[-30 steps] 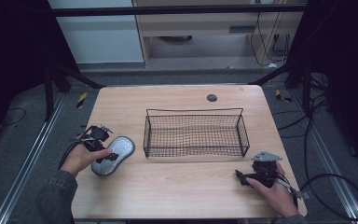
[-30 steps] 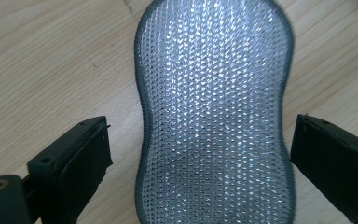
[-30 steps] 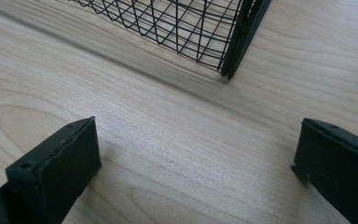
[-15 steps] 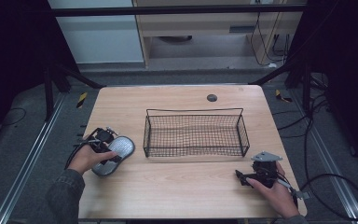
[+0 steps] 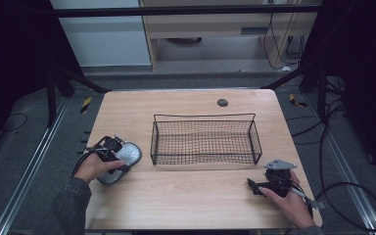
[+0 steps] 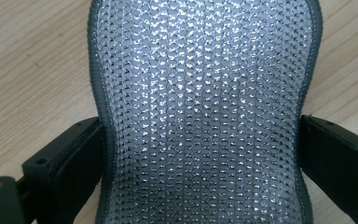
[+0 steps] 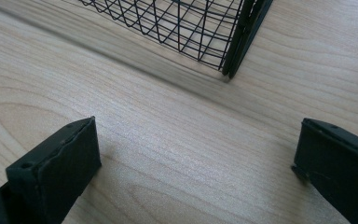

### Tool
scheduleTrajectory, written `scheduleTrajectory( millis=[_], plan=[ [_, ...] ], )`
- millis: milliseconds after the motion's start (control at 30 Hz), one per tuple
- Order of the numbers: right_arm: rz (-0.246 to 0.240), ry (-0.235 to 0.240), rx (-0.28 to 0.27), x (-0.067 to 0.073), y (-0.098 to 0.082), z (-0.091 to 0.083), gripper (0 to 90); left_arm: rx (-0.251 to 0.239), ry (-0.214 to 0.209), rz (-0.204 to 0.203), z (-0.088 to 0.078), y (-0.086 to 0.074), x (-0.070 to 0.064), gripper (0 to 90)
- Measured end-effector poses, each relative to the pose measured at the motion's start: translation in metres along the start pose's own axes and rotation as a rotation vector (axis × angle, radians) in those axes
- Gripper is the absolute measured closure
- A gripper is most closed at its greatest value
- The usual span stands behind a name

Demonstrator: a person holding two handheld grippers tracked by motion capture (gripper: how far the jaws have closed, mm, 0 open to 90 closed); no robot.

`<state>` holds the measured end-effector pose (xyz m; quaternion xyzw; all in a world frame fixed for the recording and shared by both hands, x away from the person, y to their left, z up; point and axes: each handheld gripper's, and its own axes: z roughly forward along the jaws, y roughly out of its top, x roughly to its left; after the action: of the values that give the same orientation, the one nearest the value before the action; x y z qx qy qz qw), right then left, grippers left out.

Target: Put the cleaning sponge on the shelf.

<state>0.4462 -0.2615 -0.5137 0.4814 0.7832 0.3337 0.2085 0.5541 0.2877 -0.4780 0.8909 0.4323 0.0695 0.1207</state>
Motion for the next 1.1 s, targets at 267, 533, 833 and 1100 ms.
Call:
scheduleTrajectory(
  millis=[267,533,833,1100],
  plan=[
    [0.013,0.014,0.006,0.001,0.000,-0.001,0.4,-0.018,-0.003,0.019,-0.002,-0.002,0.002,6.7],
    [0.009,0.013,0.005,0.001,0.000,-0.001,0.4,-0.123,0.035,0.052,-0.028,-0.007,-0.005,9.0],
    [0.007,0.013,0.005,0.001,0.000,-0.001,0.4,-0.217,0.070,0.125,-0.061,-0.011,-0.022,10.0],
    [0.008,0.013,0.005,0.001,0.000,-0.001,0.4,-0.259,0.078,0.169,-0.080,-0.009,-0.035,10.0]
  ],
)
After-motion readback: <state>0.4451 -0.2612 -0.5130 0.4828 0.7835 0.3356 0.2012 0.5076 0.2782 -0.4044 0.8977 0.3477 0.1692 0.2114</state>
